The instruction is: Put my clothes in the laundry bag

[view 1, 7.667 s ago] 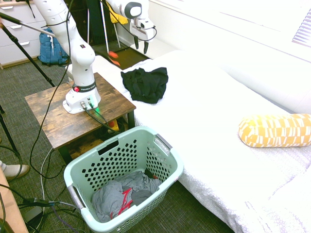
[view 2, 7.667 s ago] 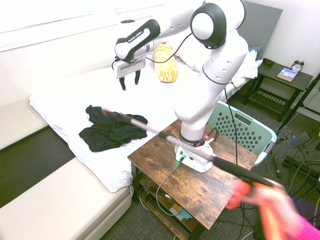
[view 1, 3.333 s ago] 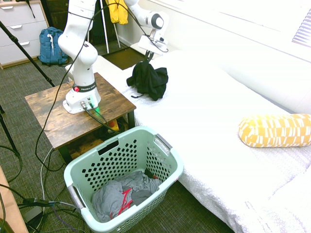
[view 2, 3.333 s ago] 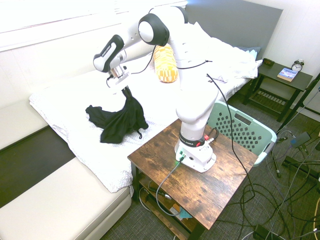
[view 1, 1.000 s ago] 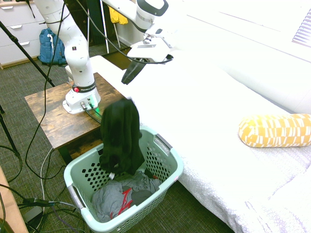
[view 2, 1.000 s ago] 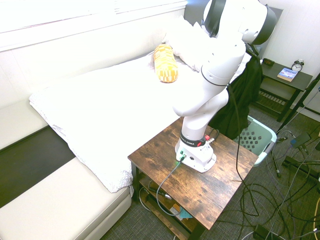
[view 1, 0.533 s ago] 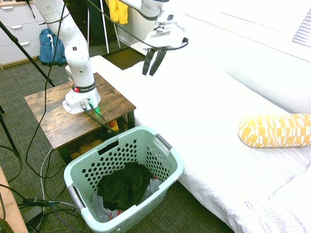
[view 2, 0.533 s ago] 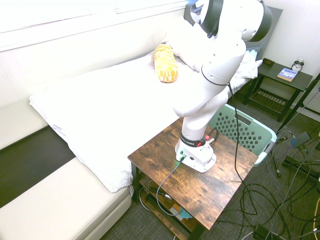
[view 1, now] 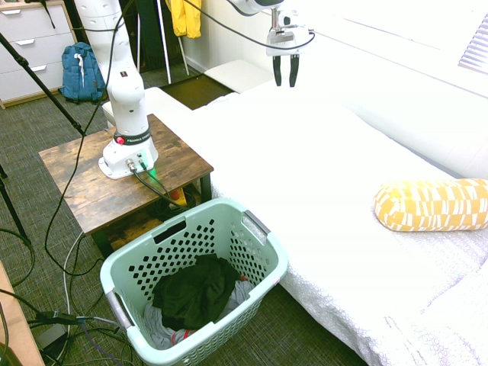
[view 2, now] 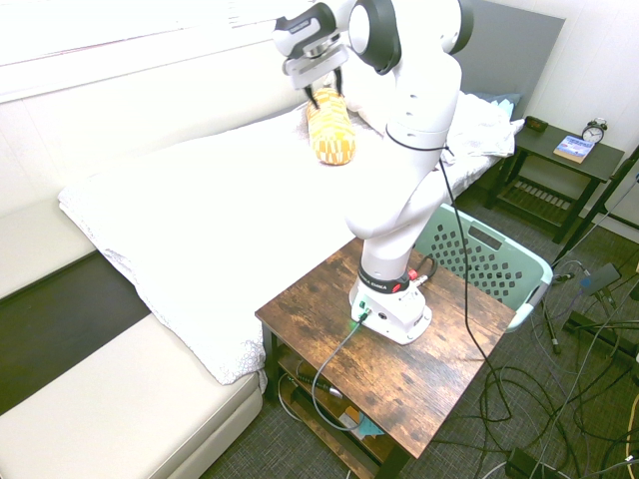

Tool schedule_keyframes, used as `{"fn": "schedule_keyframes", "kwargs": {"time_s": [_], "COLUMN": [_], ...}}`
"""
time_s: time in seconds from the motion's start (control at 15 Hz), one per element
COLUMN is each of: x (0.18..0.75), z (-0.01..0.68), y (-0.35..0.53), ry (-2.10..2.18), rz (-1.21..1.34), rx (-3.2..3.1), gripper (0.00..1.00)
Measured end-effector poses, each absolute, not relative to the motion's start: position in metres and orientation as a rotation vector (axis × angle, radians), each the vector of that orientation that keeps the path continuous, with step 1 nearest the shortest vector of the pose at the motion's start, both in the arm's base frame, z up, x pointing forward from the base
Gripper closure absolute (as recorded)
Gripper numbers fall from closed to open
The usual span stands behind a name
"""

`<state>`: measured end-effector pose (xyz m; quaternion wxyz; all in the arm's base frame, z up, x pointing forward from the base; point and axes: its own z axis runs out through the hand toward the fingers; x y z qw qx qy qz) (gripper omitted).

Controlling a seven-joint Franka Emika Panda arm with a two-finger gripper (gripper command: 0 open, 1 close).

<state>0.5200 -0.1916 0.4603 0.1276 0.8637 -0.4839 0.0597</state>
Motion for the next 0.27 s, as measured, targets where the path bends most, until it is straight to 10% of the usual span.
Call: {"fn": "schedule_keyframes", "kwargs": {"time_s": [0.27], "x": [0.581], "z": [0.398], "y": [-0.016], "ry": [-1.174], "rz": [0.146], "rx": [2.835], "gripper": [0.0]}}
